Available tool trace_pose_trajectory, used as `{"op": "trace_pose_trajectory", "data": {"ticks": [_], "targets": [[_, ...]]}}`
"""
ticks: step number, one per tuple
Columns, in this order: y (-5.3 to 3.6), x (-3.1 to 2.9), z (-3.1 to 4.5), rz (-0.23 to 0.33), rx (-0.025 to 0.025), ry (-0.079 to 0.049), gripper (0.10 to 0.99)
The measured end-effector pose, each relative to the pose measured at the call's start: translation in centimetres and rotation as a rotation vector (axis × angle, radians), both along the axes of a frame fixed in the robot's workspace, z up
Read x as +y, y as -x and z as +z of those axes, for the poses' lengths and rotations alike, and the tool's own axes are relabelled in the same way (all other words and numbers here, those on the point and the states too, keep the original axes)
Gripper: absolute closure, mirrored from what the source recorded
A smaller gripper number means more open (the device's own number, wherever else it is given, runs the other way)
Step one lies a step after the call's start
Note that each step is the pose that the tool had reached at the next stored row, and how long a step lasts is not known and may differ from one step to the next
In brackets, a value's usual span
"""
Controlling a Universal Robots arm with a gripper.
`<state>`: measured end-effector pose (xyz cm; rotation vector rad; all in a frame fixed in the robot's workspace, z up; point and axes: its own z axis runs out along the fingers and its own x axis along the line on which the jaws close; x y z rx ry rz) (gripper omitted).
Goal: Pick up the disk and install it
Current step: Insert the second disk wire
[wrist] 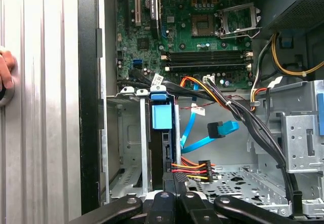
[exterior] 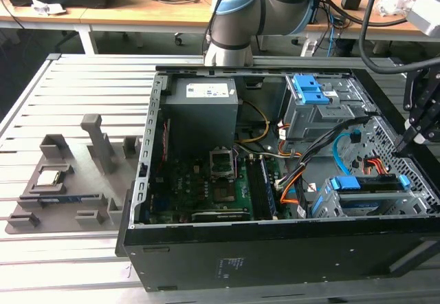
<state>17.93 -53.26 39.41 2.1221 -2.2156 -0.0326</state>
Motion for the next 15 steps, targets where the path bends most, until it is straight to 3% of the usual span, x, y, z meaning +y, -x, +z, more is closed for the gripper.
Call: {"op": "trace_pose_trajectory", "data": {"ticks": [3,4,5,7,8,9,12,13,15], "targets": [[0.00,0.00,0.01,0.000,0.0000,0.000,0.973],[0.00,0.00,0.01,0.000,0.0000,0.000,0.851],[0.00,0.00,0.01,0.000,0.0000,0.000,0.792],[0.00,0.01,0.02,0.000,0.0000,0.000,0.792],[0.01,0.07,0.04,0.000,0.0000,0.000,0.725],[0.02,0.17,0.03,0.000,0.0000,0.000,0.725],[0.27,0.80,-0.07,0.002,0.0000,-0.003,0.725],[0.70,1.46,-0.22,0.004,0.0000,-0.008,0.725],[1.20,2.17,-0.37,0.005,0.0000,-0.014,0.725]]}}
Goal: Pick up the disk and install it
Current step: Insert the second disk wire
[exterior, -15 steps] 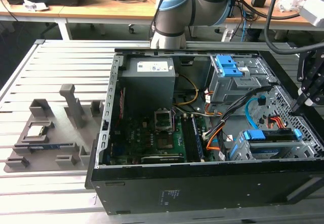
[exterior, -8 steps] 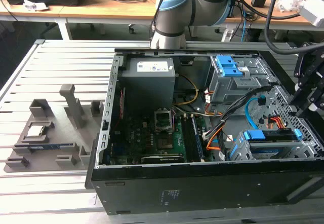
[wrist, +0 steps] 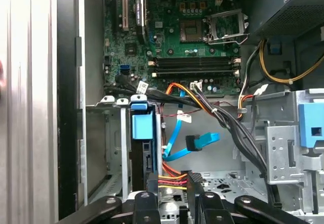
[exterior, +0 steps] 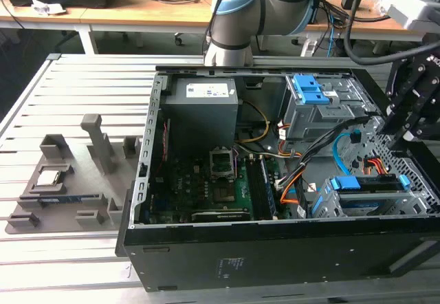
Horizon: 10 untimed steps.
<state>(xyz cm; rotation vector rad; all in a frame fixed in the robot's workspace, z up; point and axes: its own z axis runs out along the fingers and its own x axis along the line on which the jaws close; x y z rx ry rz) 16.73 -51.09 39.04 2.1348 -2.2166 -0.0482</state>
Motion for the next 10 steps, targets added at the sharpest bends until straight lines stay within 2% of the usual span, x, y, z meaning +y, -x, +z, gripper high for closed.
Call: {"op": "trace_pose_trajectory", "data": {"ticks": [3,5,6,8,10], "targets": [[1.05,1.18,-0.28,0.002,0.0000,-0.004,0.725],[2.25,1.79,-0.55,0.005,0.0000,-0.004,0.725],[2.90,1.84,-0.75,0.011,0.0000,-0.004,0.725],[3.31,1.84,-1.02,0.022,0.0000,-0.005,0.725],[3.59,1.85,-1.62,0.064,0.0002,-0.003,0.725]]}}
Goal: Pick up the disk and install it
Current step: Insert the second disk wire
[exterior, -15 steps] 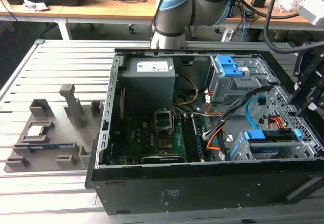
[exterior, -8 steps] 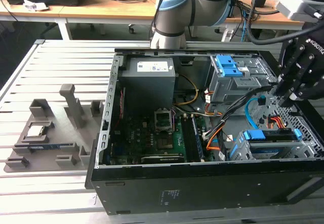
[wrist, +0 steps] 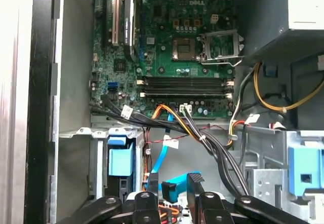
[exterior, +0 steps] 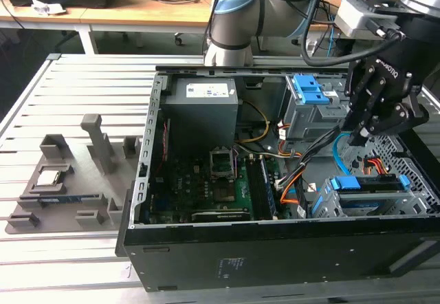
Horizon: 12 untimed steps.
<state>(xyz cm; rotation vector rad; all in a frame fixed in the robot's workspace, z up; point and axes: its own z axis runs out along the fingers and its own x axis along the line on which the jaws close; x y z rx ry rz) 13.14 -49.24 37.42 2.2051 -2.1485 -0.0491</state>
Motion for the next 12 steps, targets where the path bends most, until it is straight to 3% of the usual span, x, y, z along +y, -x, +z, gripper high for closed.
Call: {"op": "trace_pose_trajectory", "data": {"ticks": [6,10,12], "targets": [[0.00,0.00,-0.01,0.002,-0.0001,0.004,0.741],[0.00,0.00,-0.01,0.002,0.0000,0.007,0.922],[0.00,0.00,-0.01,0.002,0.0000,0.009,0.922]]}}
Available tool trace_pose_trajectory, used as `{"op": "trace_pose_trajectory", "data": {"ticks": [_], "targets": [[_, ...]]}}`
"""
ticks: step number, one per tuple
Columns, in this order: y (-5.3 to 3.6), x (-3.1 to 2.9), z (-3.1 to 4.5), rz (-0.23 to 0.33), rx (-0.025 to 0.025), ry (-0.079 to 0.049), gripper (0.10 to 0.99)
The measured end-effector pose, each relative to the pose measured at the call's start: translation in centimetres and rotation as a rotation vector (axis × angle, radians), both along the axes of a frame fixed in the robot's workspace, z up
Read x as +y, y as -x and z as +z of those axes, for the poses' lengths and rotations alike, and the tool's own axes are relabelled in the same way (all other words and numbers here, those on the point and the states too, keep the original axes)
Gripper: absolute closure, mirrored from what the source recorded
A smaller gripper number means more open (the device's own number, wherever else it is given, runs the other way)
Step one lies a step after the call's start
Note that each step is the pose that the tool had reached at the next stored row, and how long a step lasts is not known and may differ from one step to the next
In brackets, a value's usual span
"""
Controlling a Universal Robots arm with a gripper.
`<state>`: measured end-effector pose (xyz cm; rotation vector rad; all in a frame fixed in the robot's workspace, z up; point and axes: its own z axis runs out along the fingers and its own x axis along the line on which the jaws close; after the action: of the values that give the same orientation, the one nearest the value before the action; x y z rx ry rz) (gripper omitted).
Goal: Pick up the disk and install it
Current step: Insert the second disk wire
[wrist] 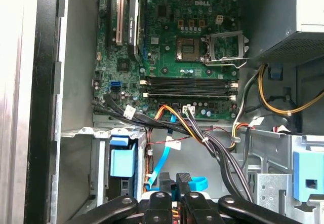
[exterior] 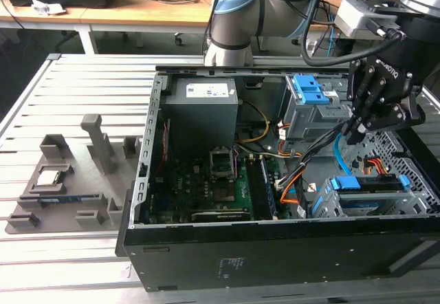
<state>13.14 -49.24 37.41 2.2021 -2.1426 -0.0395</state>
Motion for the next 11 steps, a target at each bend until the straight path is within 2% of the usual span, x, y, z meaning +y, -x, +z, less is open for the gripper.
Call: {"op": "trace_pose_trajectory", "data": {"ticks": [1,2,4,7,9,11], "targets": [[0.00,-0.06,-0.01,0.000,0.0000,0.000,0.922],[0.00,-0.42,-0.01,0.000,0.0000,0.002,0.922],[-0.02,-1.88,-0.07,0.000,0.0000,0.007,0.922],[-0.23,-2.84,-0.22,0.000,0.0000,0.009,0.922],[-0.61,-3.82,-0.49,0.000,0.0000,0.012,0.922],[-0.86,-4.17,-0.68,0.000,0.0000,0.013,0.922]]}}
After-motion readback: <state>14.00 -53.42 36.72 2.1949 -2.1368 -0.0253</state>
